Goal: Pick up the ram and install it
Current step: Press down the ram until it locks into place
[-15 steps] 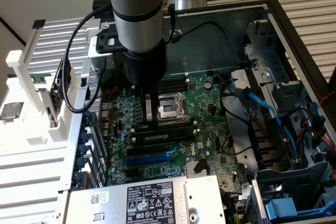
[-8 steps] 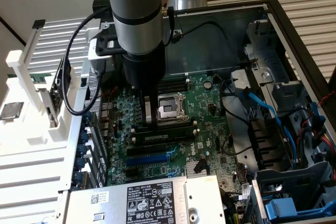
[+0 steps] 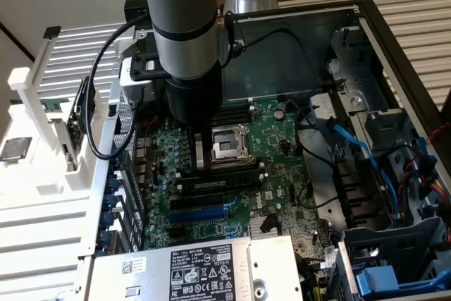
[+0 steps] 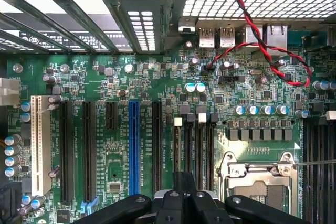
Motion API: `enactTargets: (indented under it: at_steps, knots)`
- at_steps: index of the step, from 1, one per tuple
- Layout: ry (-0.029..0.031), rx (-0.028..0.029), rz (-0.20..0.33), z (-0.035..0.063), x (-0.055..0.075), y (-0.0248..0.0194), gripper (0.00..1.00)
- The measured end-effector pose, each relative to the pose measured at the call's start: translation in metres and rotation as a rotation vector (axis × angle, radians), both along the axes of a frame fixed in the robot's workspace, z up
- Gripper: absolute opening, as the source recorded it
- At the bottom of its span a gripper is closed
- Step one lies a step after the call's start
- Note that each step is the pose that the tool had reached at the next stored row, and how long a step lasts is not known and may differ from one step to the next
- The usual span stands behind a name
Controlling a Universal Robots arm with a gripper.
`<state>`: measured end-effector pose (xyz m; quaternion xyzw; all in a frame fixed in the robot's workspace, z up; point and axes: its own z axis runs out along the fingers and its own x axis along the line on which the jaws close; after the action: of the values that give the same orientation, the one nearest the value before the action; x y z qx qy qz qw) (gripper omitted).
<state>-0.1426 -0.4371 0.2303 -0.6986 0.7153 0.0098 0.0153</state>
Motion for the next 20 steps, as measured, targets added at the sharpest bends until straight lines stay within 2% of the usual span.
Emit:
enactTargets:
  at_steps: [16,18,20]
  knots:
    - [0.0006,0.0002,0.0,-0.0023,0.0,0.0,0.11]
    - [-0.0005,0.0017,0.0,-0.001,0.0001,0.0002,0.11]
    - [0.0006,0.0005,0.0,0.0031,0.0,0.0001,0.11]
